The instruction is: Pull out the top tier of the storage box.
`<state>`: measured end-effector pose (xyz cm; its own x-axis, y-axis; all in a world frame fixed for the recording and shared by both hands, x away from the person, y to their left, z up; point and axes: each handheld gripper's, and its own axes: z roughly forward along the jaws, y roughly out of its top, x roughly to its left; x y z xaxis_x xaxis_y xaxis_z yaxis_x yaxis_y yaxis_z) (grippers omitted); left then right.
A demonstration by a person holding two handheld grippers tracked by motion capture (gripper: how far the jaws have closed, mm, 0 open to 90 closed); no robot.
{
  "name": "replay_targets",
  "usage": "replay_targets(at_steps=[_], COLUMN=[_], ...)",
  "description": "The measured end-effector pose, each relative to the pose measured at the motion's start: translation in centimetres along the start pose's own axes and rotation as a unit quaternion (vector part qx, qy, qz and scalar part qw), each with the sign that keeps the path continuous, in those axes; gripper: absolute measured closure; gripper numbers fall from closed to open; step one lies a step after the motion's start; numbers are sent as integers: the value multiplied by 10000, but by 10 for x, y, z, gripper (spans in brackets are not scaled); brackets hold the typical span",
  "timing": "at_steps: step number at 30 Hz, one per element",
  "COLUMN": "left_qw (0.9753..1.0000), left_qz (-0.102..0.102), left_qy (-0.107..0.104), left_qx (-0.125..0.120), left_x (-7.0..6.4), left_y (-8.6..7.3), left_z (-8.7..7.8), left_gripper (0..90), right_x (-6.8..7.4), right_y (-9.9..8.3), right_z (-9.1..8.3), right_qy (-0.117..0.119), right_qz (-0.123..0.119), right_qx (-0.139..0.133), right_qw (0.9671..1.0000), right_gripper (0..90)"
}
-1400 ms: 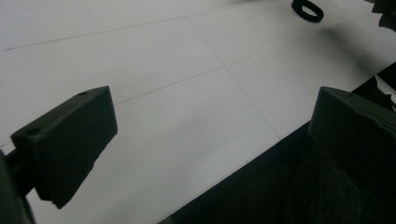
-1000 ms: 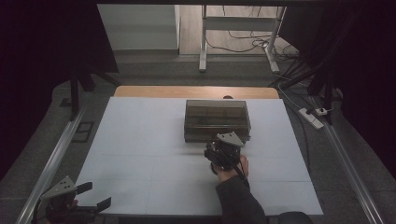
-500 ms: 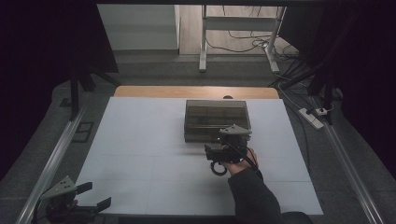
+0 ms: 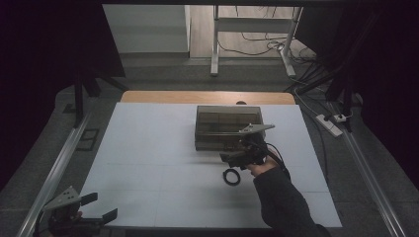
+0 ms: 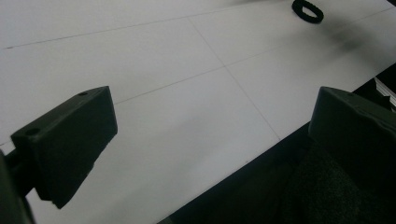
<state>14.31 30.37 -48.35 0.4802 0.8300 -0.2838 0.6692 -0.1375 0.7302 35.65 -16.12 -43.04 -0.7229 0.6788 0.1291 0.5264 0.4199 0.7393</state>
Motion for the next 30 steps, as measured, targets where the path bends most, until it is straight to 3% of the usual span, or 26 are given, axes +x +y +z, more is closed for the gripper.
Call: replay_targets(at_steps=[9, 17, 20, 23, 30], left_qw=[10000, 10000, 10000, 10000, 10000], left_qz=[-3, -9, -13, -15, -32], left_qy=[-2, -5, -4, -4, -3], left_qx=[0, -2, -4, -5, -11], left_x=[0, 0, 0, 0, 1], left_y=[0, 0, 0, 0, -1], left_z=[0, 0, 0, 0, -1], left_gripper=[2, 2, 3, 2, 3], right_x=[-10, -22, -24, -26, -26], right_y=[14, 28, 33, 37, 44], right_z=[-3, -3, -2, 1, 8], right_qy=[-50, -32, -70, 77, 263], right_qz=[-302, -409, -633, -771, -1262], right_qx=[415, 583, 684, 774, 1060], right_qw=[9987, 9975, 9956, 9940, 9860], right_gripper=[23, 20, 132, 279, 593])
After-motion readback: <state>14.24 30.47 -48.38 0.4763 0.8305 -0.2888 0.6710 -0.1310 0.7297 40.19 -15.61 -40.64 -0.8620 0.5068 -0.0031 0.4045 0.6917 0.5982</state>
